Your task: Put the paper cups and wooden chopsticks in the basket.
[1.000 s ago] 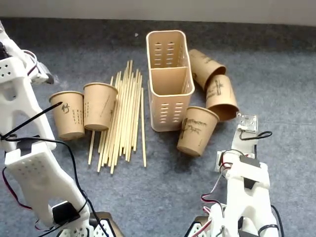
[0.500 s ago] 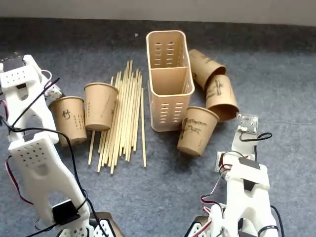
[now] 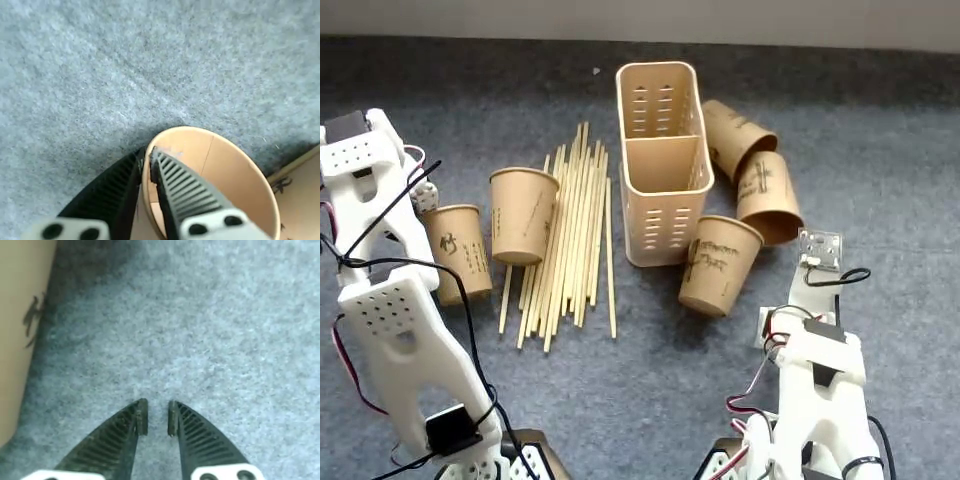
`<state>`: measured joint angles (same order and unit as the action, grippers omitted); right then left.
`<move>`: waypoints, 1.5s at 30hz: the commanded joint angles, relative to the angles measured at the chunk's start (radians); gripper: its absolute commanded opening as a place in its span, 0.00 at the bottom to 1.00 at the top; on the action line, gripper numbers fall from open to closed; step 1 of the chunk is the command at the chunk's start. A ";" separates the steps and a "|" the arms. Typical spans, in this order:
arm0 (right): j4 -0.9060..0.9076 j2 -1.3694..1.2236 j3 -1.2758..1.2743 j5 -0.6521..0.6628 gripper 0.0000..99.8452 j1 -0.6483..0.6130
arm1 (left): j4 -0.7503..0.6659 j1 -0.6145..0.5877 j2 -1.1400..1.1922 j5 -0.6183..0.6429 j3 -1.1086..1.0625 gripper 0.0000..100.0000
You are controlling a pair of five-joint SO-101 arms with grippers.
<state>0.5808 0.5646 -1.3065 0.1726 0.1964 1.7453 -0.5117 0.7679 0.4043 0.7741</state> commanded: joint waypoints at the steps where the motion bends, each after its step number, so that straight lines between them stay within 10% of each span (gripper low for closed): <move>1: -0.027 -0.010 0.004 -0.006 0.09 -0.012 | 0.015 0.012 -0.021 -0.026 0.110 0.01; 10: -0.027 -0.013 0.005 -0.006 0.09 -0.012 | 0.012 0.056 -0.325 -0.048 0.417 0.01; 18: -0.027 -0.013 0.004 -0.005 0.09 -0.048 | -0.190 0.469 -0.573 -0.163 0.659 0.01; 31: -0.027 -0.008 0.004 -0.005 0.09 -0.047 | -0.738 0.881 -0.572 -0.347 0.107 0.01; 45: -0.027 -0.008 0.004 -0.003 0.09 -0.047 | -1.042 0.765 -0.562 -0.414 -0.286 0.01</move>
<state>0.5808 0.5646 -1.3065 0.1726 0.1734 0.7603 0.2984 0.2279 -0.0008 0.5102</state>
